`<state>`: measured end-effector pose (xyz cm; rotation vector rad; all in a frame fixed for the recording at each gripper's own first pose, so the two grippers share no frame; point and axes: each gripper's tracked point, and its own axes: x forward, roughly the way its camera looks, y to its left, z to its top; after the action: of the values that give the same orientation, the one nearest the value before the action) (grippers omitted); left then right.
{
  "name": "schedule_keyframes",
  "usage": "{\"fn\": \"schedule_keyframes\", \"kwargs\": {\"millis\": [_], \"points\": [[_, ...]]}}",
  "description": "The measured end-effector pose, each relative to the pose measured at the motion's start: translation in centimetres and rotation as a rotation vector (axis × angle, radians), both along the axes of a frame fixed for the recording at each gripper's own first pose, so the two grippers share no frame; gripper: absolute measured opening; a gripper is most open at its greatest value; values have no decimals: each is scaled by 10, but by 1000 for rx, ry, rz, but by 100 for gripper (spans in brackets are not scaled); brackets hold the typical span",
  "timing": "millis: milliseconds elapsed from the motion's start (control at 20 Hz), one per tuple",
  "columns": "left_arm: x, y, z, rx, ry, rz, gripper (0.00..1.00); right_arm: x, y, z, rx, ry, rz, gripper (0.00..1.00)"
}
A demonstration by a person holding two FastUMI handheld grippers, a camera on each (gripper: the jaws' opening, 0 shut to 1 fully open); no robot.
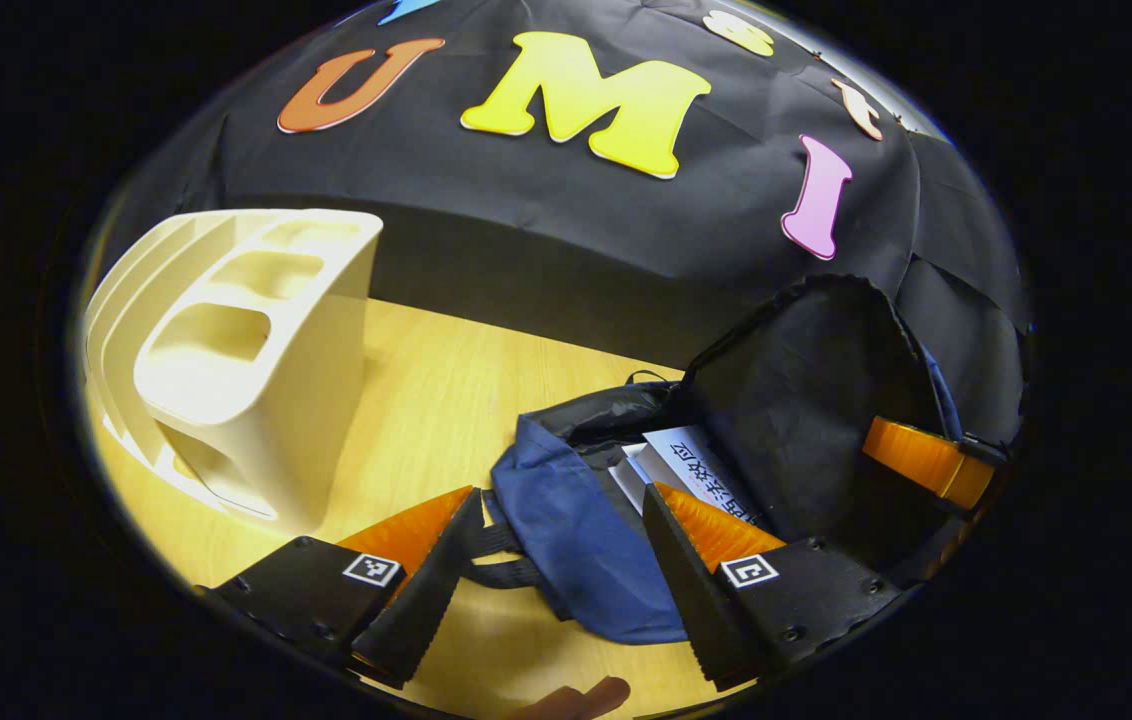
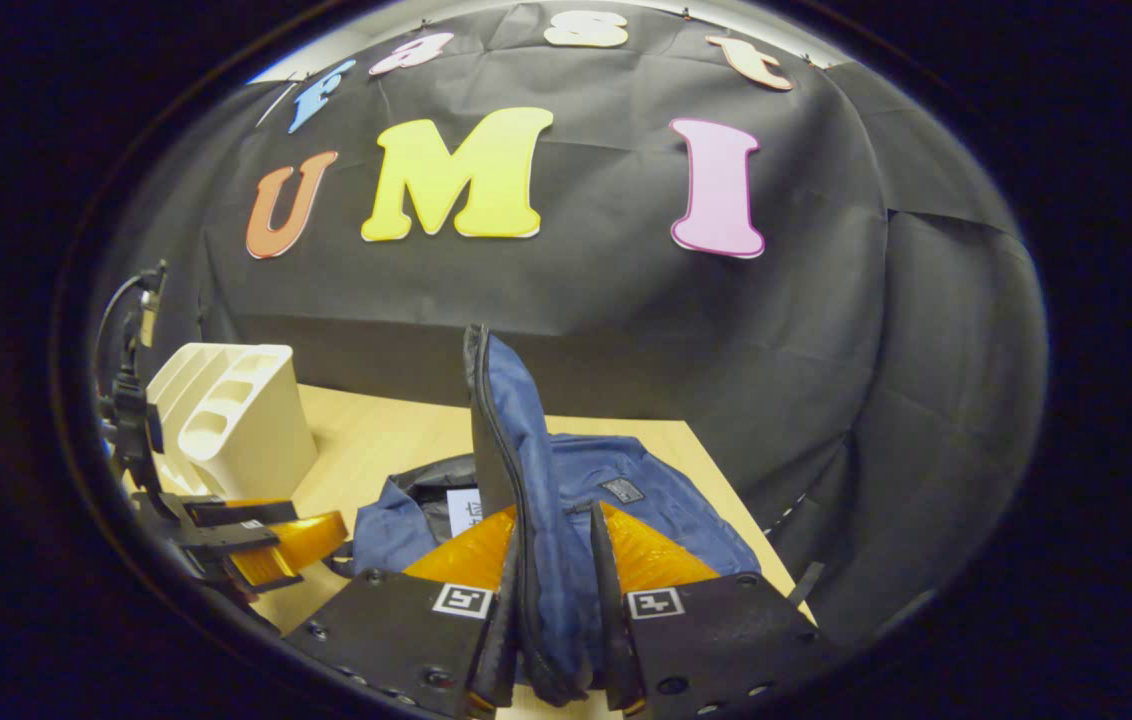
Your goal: Open the schoolbag, grab two books from the bookshelf and put them into the schoolbag.
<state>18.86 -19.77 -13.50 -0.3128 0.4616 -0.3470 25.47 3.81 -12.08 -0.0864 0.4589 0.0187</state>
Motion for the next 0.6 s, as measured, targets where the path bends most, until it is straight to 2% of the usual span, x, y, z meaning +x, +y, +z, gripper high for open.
{"fn": "schedule_keyframes", "kwargs": {"millis": [150,200,250,350,500,600], "points": [[-16,26,15,36,-56,28,100,-13,-1,-8,6,12,-18,50],[-22,36,19,54,-72,43,100,-20,-3,-7,0,5,-24,64],[-27,45,20,73,-81,59,99,-24,-3,-6,-6,-2,-28,74],[-39,60,25,93,-98,82,98,-33,-4,-5,-8,-11,-35,84],[-59,80,32,112,-123,115,98,-45,-4,-6,-1,-16,-31,85],[-69,91,38,131,-141,137,98,-55,-3,-4,8,-22,-30,96]]}}
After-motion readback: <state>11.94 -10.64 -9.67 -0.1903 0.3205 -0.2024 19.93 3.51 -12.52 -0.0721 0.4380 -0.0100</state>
